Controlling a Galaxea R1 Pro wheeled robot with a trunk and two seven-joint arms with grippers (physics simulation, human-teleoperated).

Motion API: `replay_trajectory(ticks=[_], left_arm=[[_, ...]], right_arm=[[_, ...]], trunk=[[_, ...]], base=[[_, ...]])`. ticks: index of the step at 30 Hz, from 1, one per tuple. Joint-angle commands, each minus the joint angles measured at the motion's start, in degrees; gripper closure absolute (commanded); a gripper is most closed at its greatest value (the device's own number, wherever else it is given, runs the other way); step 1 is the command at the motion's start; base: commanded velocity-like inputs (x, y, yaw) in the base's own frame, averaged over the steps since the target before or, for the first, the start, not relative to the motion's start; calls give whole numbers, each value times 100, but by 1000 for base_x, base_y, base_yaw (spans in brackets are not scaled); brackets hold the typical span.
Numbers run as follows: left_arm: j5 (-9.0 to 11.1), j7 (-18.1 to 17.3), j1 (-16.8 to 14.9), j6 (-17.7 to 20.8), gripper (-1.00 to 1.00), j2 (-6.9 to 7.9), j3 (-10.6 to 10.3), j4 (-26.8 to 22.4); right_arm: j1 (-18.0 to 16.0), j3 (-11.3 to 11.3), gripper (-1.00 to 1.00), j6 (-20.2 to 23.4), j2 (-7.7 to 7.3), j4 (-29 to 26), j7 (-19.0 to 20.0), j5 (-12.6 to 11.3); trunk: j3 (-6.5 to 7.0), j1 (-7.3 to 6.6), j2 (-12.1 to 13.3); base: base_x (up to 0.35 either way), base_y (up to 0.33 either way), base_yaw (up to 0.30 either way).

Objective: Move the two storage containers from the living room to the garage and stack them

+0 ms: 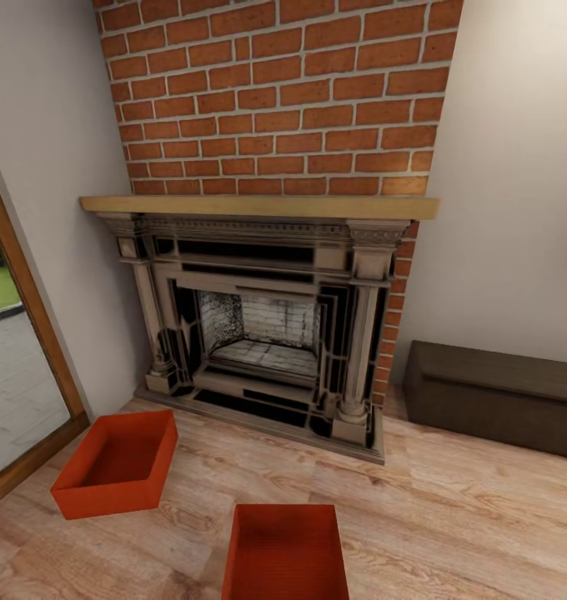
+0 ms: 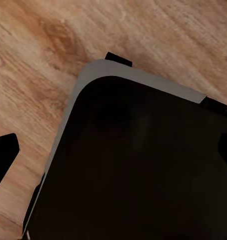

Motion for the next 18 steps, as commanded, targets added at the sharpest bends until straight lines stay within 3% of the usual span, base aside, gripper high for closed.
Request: replay_trajectory(ticks=[1, 18], left_arm=[[17, 4, 1, -8, -100, 12, -1, -8], [7, 4, 1, -8, -100, 25, -10, 0]], right_arm=[[-7, 37, -100, -30, 3, 18, 27, -64], [-7, 39, -100, -37, 7, 18, 6, -78]], trunk=[[-5, 0, -3], [-140, 0, -3]], base=[[0, 0, 0], [0, 0, 0]])
